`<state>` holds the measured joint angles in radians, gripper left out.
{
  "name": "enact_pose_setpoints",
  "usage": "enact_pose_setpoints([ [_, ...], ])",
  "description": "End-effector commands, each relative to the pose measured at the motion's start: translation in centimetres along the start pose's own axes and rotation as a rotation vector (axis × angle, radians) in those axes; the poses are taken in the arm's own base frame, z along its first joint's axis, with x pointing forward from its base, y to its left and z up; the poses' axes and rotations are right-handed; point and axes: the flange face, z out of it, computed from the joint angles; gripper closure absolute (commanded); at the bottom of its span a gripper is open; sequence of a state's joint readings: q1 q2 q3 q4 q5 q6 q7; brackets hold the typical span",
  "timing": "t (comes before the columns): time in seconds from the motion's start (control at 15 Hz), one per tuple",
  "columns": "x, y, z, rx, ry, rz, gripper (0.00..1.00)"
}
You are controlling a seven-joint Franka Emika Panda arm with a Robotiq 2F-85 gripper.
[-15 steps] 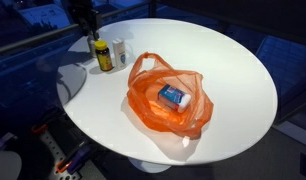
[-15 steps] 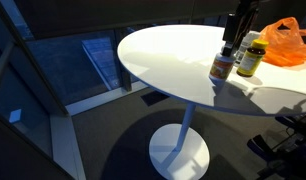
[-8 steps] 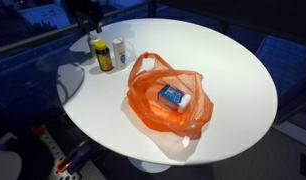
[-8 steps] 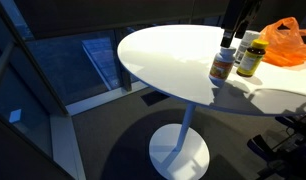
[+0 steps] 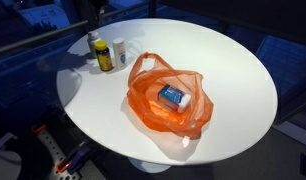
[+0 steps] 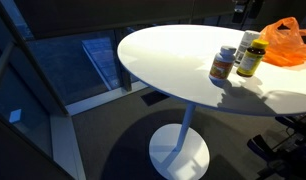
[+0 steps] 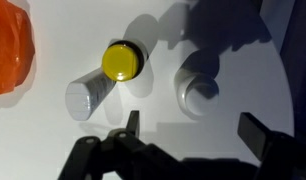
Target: Remove the white and orange container from the orange plastic bag and put it on the table
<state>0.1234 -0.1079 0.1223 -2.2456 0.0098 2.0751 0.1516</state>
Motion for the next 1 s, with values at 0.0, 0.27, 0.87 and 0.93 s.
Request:
enact_pose_setpoints([
  [0.0,-0.8,2.6,-3.4,0.004,-0.008,0.051,0.0],
  [0.27,-2.3,5.1,-6.8,-0.005,-0.015,0.089,0.0],
  [0.87,-3.9,7.5,-10.8,0.005,0.003,0.145,0.0],
  [0.93,-3.9,7.4,-10.7,0.004,0.001,0.145,0.0],
])
